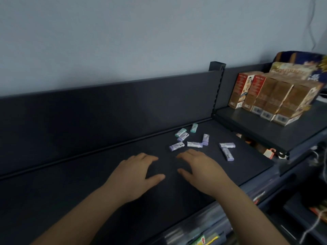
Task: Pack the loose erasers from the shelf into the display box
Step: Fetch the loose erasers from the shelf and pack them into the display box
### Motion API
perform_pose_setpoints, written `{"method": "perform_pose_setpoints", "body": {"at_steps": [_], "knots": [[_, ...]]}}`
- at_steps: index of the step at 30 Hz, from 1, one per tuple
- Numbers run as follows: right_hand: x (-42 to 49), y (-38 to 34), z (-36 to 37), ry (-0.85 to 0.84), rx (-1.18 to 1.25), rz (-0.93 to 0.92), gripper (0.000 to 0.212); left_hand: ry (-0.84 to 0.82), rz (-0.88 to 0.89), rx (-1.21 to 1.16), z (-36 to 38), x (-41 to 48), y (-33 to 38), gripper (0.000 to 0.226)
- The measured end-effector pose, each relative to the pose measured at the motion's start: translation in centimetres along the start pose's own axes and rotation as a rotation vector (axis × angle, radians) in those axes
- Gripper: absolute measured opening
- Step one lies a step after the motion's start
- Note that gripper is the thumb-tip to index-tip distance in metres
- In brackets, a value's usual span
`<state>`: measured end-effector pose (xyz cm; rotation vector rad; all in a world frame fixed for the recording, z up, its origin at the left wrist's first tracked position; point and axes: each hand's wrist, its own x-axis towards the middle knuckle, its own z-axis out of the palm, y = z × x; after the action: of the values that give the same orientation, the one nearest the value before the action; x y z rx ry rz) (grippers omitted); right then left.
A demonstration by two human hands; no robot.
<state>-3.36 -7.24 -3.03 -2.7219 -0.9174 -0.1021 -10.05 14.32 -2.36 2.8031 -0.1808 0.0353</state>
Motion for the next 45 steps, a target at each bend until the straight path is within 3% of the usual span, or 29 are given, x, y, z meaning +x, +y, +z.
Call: {"method": "perform_pose_setpoints", "body": {"at_steps": [8,15,17,20,22,27,29,41,45], "knots": [[3.9,9.5,-3.1,-0.011,-0.043,-0.018,0.027,0.04,-0.156,-0.115,2.2,9.1,3.6,0.055],[10.4,14.1,-3.0,-0.093,-0.314,0.018,0.038,0.046,-0.225,-0.087,3.6,17.3,6.8,0.051],[12.3,14.7,-2.1,-0.135,-0.312,0.023,0.047,0.031,-0.258,-0.061,4.3,19.5,6.7,0.049],[14.1,15.0,-0.6,-0.268,-0.273,0.046,0.082,0.007,-0.307,-0.06,5.3,21.4,6.3,0.045],[14.8,14.8,-0.1,-0.319,-0.248,0.067,0.092,0.029,-0.332,-0.063,5.9,22.0,6.2,0.037],[15.1,15.0,-0.4,-0.244,-0.29,0.01,0.04,0.093,-0.357,-0.08,6.0,22.4,5.8,0.032],[14.6,15.5,-0.5,-0.224,-0.282,-0.022,0.031,0.092,-0.364,-0.121,5.6,22.2,5.8,0.03],[11.8,15.4,0.4,-0.196,-0.278,-0.063,0.033,-0.006,-0.368,0.058,4.6,19.9,4.5,0.038],[11.5,15.1,0.5,-0.139,-0.252,-0.046,0.03,-0.027,-0.378,0.209,4.0,18.7,3.6,0.025]]}}
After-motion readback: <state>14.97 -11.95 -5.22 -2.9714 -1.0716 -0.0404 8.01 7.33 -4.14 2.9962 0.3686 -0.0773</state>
